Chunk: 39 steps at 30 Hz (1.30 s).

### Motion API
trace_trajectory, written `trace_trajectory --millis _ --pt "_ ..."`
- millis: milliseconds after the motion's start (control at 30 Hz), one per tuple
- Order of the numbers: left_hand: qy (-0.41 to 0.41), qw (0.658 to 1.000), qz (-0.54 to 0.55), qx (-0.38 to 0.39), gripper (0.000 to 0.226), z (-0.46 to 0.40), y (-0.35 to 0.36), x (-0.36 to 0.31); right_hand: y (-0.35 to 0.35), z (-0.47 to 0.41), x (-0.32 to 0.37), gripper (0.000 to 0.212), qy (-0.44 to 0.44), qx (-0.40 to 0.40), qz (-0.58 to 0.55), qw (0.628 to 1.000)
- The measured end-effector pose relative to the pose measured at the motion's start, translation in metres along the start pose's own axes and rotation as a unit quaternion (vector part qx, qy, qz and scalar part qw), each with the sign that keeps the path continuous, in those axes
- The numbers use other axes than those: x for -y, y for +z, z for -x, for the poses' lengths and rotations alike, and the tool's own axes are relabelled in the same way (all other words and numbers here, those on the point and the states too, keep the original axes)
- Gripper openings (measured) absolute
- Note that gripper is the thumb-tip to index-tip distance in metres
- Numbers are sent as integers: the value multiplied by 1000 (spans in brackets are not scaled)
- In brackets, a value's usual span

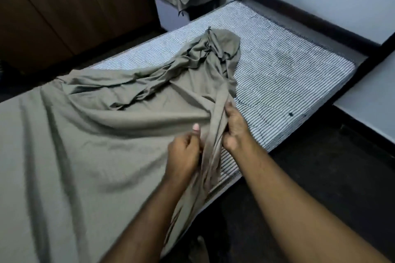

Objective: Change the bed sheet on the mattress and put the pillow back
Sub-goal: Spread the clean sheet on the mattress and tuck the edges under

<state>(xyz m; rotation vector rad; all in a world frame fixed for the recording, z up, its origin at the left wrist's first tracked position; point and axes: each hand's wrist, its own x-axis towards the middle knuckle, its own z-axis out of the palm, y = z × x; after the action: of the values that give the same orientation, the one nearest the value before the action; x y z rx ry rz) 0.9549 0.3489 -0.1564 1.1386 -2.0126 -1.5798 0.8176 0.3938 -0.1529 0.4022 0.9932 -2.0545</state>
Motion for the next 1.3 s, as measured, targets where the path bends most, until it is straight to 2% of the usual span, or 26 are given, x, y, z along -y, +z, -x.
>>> trace_trajectory --millis 67,100,133,200,267,333,400,467,500,567,667,800,900,1000,1033,1100,1200,1267,1300 --pt "54 996 -11 -70 56 -36 16 -32 12 19 13 33 -35 25 -4 999" --pt "63 996 3 -64 51 -54 24 -55 16 28 19 32 -47 48 33 997" --pt "54 998 10 -28 51 -70 33 -76 16 43 21 33 -54 59 72 994" --pt "-20 996 -18 89 64 -100 51 -101 5 62 25 36 -80 56 117 988" --pt "-76 983 -60 157 75 -122 63 -103 -13 65 28 48 -72 17 68 995" --pt "-60 988 -30 140 52 -132 77 -103 -38 48 36 55 -1 -37 -47 998" --pt "-49 985 96 137 27 -128 86 -115 -50 32 44 50 91 -60 -71 991" --pt "-92 952 251 146 24 -122 90 -138 -51 19 54 50 202 -23 -33 979" --pt "-116 937 294 147 25 -123 92 -147 -46 12 67 55 226 10 -35 973" --pt "-158 928 314 122 28 -123 97 -167 -32 2 101 69 218 64 -50 972" --pt "-153 952 255 69 29 -117 104 -208 0 -1 184 95 185 115 -44 975" --pt "-134 966 201 -94 18 -103 99 -241 33 0 262 81 83 81 -13 993" --pt "-126 960 144 -204 20 -85 90 -256 33 20 316 71 5 69 -62 996" --pt "-84 969 -60 -224 42 -83 100 -272 30 36 353 78 -36 119 -38 991" --pt "-47 970 -97 -220 49 -83 109 -285 35 40 361 83 -41 127 -4 991" --pt "37 988 -82 -129 43 -77 136 -327 51 42 379 93 -55 154 60 985" --pt "55 995 -49 74 42 -76 179 -385 78 35 408 97 -80 167 196 963" --pt "57 989 -19 134 62 -87 195 -399 88 24 426 95 -109 142 281 943" --pt "67 989 1 130 68 -96 197 -402 91 18 437 92 -123 125 304 936"
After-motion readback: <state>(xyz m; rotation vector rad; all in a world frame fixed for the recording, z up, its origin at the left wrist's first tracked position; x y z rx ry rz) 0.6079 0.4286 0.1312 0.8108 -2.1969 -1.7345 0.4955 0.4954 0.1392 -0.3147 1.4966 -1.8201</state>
